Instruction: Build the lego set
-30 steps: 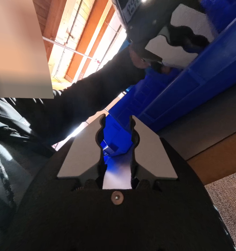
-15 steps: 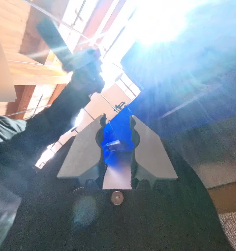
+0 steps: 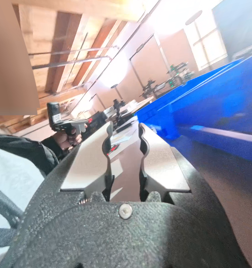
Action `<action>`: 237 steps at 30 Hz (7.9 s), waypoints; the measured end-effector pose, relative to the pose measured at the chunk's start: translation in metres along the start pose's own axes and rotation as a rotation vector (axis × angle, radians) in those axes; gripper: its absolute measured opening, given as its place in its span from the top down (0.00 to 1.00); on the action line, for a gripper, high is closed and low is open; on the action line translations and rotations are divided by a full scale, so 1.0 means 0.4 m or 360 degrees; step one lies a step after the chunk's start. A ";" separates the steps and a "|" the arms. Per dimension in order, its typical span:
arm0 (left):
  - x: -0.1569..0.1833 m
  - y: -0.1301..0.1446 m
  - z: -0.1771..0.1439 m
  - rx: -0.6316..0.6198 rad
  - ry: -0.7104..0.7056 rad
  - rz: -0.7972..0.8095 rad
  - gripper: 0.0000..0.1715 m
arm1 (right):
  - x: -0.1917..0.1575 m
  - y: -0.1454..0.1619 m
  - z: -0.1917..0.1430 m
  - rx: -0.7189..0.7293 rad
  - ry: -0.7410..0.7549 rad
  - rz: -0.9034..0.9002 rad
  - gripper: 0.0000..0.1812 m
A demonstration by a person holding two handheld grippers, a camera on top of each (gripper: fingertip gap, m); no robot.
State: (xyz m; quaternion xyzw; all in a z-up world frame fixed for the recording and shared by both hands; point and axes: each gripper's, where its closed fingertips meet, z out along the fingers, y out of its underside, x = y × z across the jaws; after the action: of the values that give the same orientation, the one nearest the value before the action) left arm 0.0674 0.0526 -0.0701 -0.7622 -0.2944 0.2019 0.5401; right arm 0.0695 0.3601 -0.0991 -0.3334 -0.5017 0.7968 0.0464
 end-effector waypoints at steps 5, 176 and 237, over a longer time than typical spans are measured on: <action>-0.080 0.181 -0.170 -0.0015 -0.0075 -0.0258 0.93 | -0.126 0.131 0.168 -0.0267 -0.0209 -0.0092 0.80; 0.021 0.286 0.009 0.0360 0.0541 -0.2176 0.83 | -0.313 0.587 0.559 -0.1446 -0.0856 -0.0636 0.90; 0.026 0.299 0.018 0.0296 0.0513 -0.2200 0.70 | -0.292 0.627 0.557 -0.1744 -0.0695 -0.0727 0.90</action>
State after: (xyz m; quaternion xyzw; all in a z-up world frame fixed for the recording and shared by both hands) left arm 0.0981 0.0354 -0.1849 -0.3723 -0.6080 -0.2774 0.6439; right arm 0.0964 0.0175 -0.1897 -0.0229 -0.8934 0.4439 -0.0655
